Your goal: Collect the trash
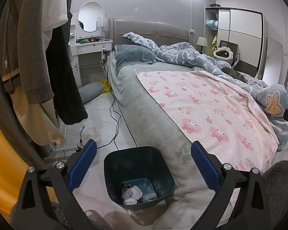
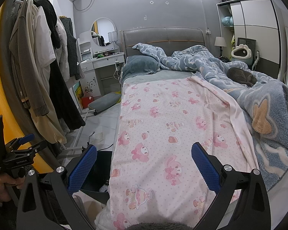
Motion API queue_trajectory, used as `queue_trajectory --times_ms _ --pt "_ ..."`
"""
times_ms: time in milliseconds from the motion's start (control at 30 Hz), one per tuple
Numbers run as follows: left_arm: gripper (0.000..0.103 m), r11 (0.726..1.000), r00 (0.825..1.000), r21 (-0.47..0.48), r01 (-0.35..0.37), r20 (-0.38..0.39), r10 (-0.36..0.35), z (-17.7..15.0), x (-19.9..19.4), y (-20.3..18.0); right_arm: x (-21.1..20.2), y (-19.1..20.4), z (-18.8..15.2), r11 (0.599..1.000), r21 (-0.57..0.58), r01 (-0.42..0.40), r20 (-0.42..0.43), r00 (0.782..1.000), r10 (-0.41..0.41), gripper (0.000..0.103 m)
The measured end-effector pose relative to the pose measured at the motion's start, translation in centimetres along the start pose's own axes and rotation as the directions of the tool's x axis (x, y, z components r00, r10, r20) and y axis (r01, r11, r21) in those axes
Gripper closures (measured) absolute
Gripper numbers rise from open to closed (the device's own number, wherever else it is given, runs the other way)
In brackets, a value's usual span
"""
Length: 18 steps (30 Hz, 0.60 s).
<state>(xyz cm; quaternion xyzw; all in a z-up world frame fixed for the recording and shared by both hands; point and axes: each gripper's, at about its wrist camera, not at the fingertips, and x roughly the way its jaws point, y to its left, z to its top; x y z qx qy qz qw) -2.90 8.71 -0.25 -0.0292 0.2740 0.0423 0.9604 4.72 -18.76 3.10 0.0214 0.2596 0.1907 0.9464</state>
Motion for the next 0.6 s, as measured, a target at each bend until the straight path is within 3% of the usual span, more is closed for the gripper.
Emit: queue_trajectory --times_ms 600 --pt "0.003 1.000 1.000 -0.007 -0.004 0.000 0.004 -0.11 -0.02 0.13 -0.03 0.01 0.03 1.000 -0.001 0.000 -0.001 1.000 0.000 0.003"
